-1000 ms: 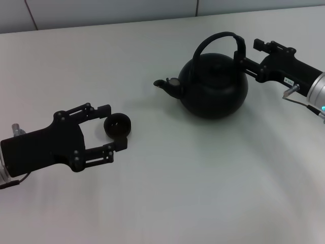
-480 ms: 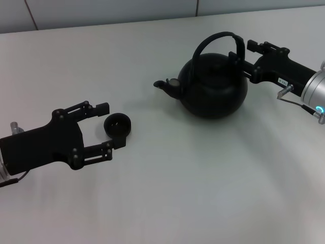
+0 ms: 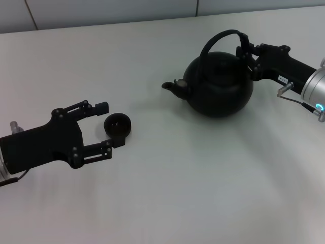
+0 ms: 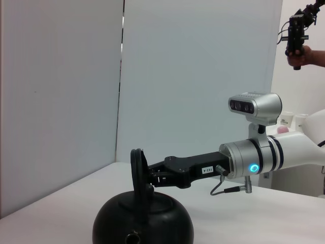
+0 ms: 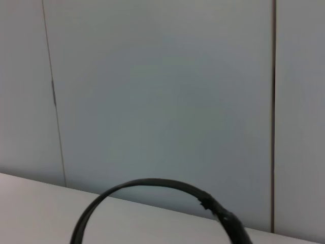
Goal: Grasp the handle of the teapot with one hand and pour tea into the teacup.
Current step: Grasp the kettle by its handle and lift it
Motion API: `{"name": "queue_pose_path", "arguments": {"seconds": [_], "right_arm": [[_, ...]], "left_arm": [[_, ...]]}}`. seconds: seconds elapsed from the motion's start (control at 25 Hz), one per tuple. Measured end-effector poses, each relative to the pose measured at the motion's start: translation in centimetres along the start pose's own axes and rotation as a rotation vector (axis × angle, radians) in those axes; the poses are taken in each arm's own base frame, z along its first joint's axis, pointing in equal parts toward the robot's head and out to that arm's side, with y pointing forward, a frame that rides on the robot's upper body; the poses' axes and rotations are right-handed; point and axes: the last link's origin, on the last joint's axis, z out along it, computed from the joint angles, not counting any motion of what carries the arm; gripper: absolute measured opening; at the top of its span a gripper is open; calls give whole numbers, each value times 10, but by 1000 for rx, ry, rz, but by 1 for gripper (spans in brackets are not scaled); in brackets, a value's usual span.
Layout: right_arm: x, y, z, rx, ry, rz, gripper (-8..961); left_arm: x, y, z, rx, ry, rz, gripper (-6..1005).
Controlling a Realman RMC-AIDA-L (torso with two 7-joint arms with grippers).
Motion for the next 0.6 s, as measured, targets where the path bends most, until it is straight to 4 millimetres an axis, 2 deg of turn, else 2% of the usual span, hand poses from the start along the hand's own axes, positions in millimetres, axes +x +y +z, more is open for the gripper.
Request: {"name": "queue_pose_path", "arguments": {"seconds": [0.28,0.6], "right_arm": [[-1,0,1,-1,-1,-1,119],[-1,0,2,-3,-2,-3,90]], "left_arm": [[0,-1,-1,8,1,-1,799],[0,-2,-3,15,-1,-1,799]]}}
